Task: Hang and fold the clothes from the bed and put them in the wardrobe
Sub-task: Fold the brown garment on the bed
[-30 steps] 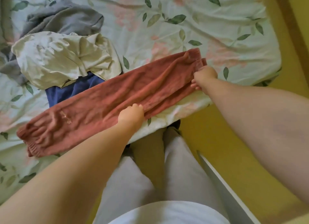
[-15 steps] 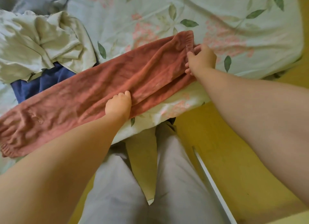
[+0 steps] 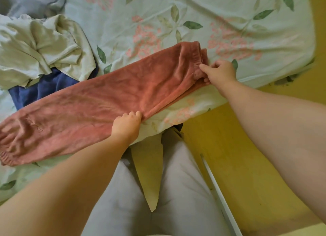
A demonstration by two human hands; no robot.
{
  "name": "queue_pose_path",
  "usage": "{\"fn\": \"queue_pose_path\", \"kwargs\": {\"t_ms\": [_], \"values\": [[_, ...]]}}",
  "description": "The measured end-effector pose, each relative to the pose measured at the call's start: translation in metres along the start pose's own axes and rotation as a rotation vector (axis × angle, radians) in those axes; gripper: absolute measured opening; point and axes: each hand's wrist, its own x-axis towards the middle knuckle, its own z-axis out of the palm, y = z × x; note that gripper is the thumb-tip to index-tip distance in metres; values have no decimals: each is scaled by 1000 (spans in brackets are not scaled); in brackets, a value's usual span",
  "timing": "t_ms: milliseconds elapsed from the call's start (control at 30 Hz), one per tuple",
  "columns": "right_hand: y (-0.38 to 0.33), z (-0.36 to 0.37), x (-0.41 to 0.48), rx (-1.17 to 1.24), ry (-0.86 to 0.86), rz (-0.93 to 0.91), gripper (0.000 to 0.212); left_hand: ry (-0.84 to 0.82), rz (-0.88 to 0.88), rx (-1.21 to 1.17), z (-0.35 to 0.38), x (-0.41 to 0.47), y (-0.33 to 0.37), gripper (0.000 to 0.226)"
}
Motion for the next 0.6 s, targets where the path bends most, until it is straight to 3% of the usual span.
{"fn": "queue_pose_path", "kwargs": {"t_ms": [167,267,367,600], "values": [[-3,11,4,-232,11,-140,47,-59,42,83,7,13,5,18],[-8,19,0,-319,-40,-226,38,-26,14,63,5,21,4,9],[-6,13,-1,-255,-15,-221,22,23,-9,42,-5,30,7,20],[0,9,-1,-302,-48,-88,41,-63,135,118,-13,49,14,12]]}}
